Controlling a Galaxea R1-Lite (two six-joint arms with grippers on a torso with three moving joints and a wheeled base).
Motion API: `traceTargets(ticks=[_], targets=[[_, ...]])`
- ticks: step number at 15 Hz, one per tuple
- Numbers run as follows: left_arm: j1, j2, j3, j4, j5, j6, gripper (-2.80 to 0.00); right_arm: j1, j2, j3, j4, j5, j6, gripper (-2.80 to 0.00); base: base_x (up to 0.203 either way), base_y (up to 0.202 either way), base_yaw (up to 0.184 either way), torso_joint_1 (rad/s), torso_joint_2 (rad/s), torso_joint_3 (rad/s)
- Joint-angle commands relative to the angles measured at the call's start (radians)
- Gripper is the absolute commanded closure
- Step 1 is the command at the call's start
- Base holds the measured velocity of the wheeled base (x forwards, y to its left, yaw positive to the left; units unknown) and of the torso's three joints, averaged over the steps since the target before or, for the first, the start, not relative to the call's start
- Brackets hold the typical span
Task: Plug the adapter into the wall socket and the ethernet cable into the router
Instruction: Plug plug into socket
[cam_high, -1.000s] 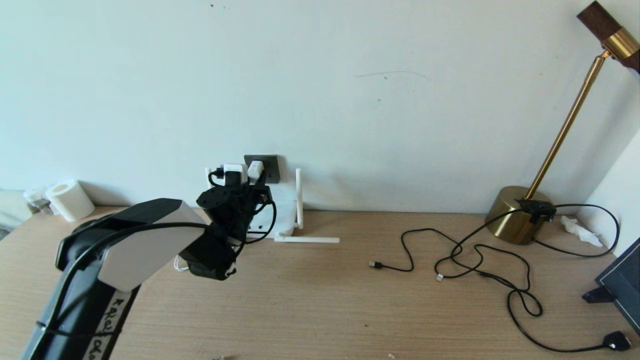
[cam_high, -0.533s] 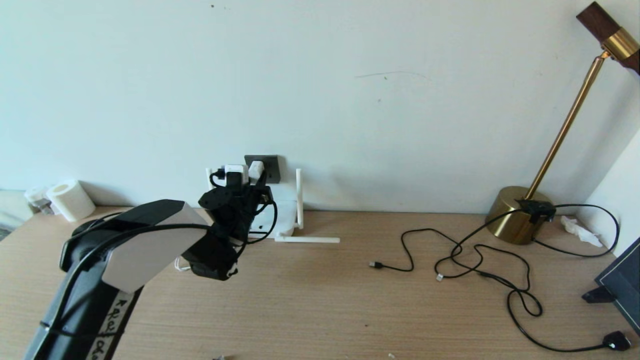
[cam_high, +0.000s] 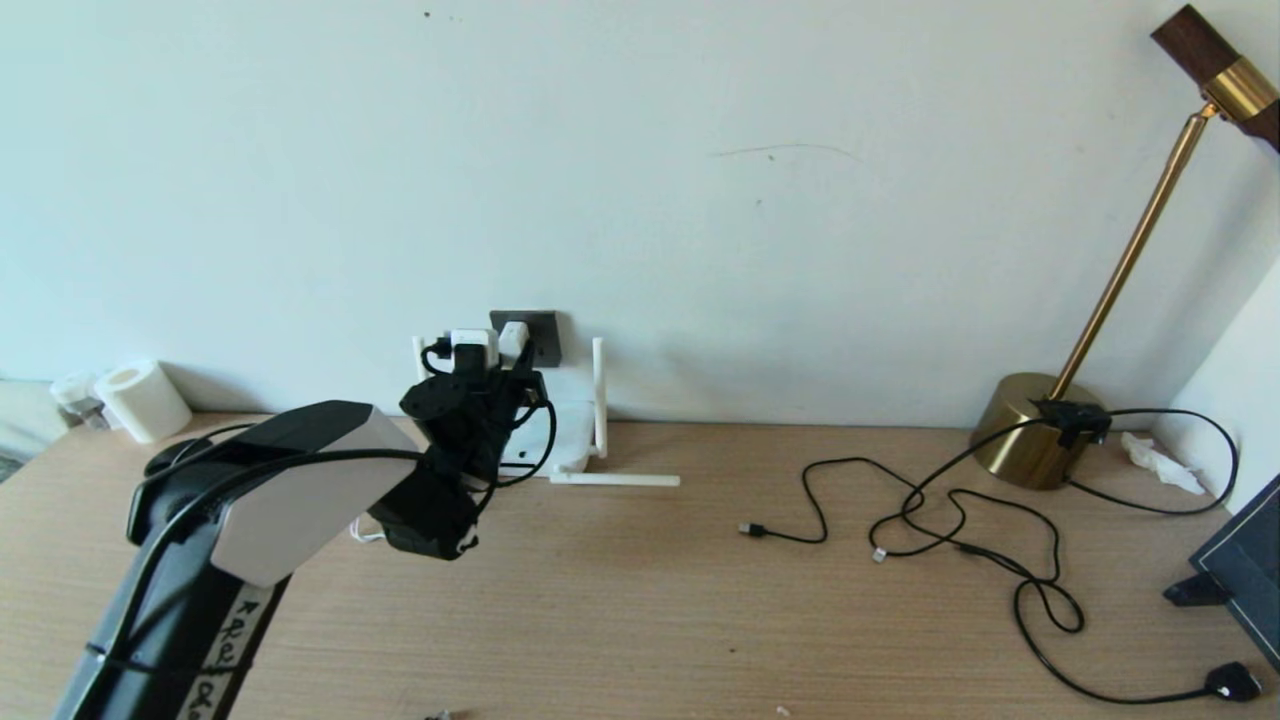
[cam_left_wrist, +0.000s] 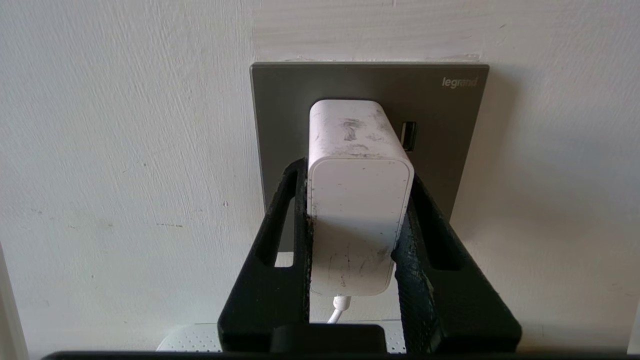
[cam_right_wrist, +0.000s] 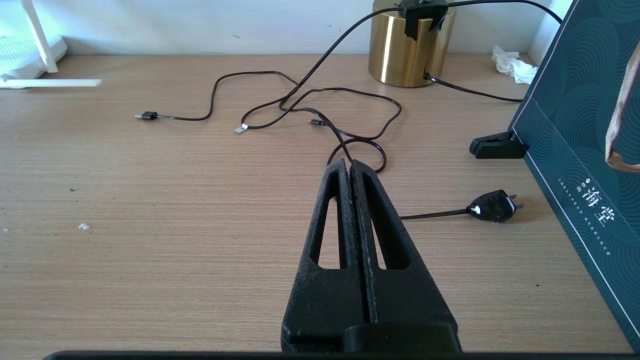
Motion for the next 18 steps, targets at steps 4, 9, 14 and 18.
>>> traceTargets(ticks=[4,9,14,18], targets=[[-0.002,0.015,-0.016,-0.007,0.009,-0.001,0.00,0.000,0.000,0.000,0.000,0.000,0.001,0.00,0.000,0.000,0.000,0.000,0.00,0.000],[-0.010,0.003,0.008,-0.007,0.019,-0.001,0.00,0.000,0.000,0.000,0.000,0.000,0.001,0.00,0.000,0.000,0.000,0.000,0.00,0.000],[-0.015,0.006,0.004,-0.007,0.021,-0.001,0.00,0.000,0.000,0.000,-0.001,0.000,0.001,0.00,0.000,0.000,0.000,0.000,0.00,0.000],[-0.015,0.007,0.004,-0.007,0.021,-0.001,0.00,0.000,0.000,0.000,-0.001,0.000,0.001,0.00,0.000,0.000,0.000,0.000,0.00,0.000]])
